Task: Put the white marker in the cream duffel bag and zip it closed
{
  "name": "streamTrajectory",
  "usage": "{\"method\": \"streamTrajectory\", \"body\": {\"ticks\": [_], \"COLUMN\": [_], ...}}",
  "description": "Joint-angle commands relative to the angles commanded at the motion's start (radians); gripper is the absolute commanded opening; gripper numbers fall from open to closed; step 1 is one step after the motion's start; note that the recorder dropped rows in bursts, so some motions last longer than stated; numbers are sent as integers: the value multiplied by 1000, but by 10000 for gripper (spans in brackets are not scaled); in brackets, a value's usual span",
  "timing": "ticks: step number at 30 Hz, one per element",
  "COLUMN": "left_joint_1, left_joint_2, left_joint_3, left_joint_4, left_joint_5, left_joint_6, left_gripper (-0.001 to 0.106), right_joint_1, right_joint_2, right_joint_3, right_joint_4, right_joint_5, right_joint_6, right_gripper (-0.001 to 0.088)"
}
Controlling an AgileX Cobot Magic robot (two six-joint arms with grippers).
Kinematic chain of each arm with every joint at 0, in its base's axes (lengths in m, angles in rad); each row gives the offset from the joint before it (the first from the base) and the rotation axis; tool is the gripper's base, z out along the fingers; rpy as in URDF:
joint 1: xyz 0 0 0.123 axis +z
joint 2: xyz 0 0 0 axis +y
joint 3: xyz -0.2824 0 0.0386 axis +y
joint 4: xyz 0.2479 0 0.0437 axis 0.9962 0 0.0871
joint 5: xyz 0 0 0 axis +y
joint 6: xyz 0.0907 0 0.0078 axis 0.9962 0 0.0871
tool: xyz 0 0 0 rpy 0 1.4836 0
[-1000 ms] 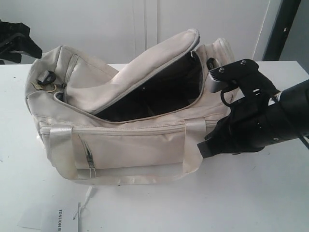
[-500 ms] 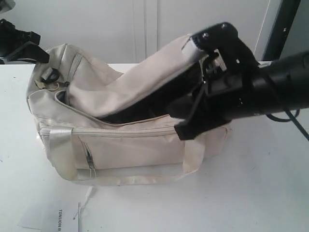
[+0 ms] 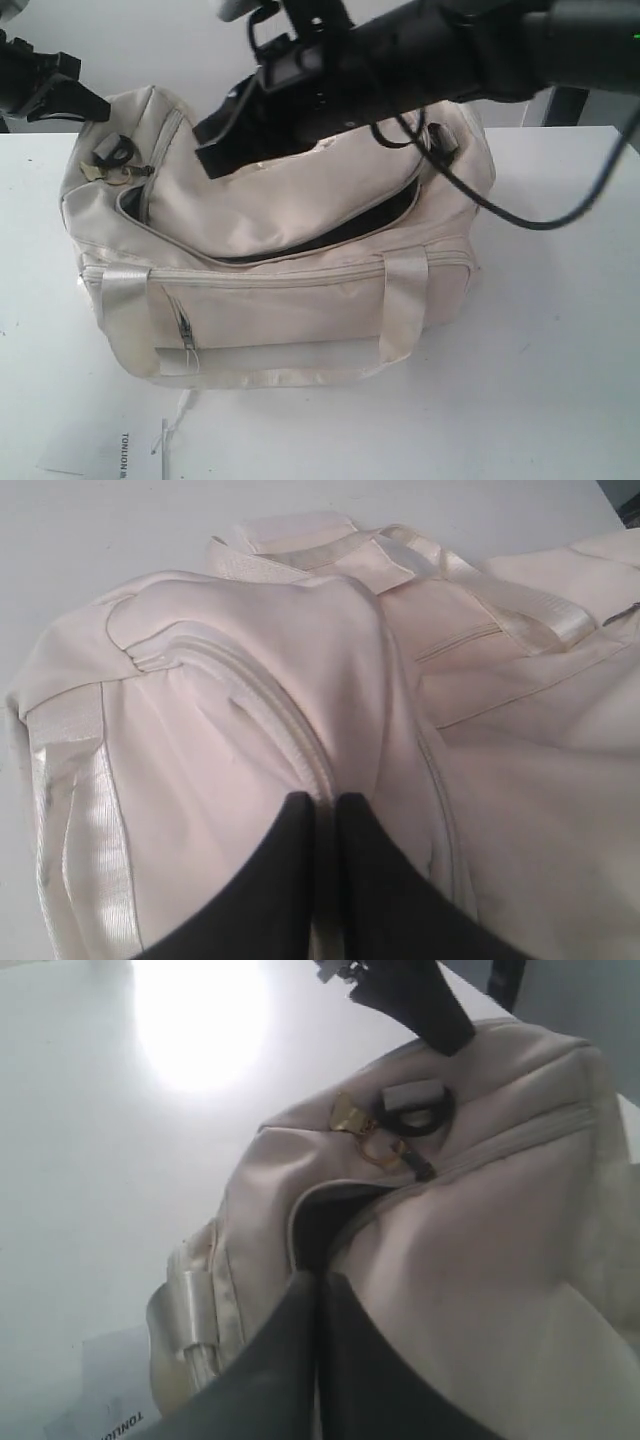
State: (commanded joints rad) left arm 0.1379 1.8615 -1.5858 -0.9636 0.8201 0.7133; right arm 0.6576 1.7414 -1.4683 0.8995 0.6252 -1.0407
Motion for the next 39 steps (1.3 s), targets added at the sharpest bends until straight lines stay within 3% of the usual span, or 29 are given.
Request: {"method": "streamTrajectory", "body": {"ticks": [2, 5, 10, 13, 21, 25, 28, 34, 39], "left_joint_1": [5, 7, 7, 7, 7, 7, 7, 7, 7], "left_joint_2": [0, 0, 0, 0, 2, 2, 2, 1, 1], "left_joint_3": [0, 0, 0, 2, 2, 2, 2, 2, 2], "left_joint_4": [-32, -62, -112, -118, -123, -123, -123, -134, -143], "left_joint_5": [19, 21, 36, 42, 55, 55, 55, 63, 67], "left_joint_6": [13, 22, 22, 22, 20, 20, 20, 24, 24], "left_gripper": [10, 10, 10, 10, 10, 10, 10, 10, 10], "right_joint_1": [28, 63, 90, 96, 129, 140, 140, 147, 173], "right_joint_2": [60, 130, 209, 232, 293, 323, 357, 394, 417], "right_joint_3": [-70, -169, -272, -281, -281, -281, -281, -281, -299], "right_joint_4": [-136, -320, -416, -410, -407, -402, -400, -400, -351], "right_joint_5": [0, 25, 13, -58, -260, -307, -344, -429, -404], "right_joint_6": [100, 222, 208, 55, -179, -186, -186, -186, -182], "right_gripper": [37, 159, 376, 393, 394, 442, 546, 546, 546]}}
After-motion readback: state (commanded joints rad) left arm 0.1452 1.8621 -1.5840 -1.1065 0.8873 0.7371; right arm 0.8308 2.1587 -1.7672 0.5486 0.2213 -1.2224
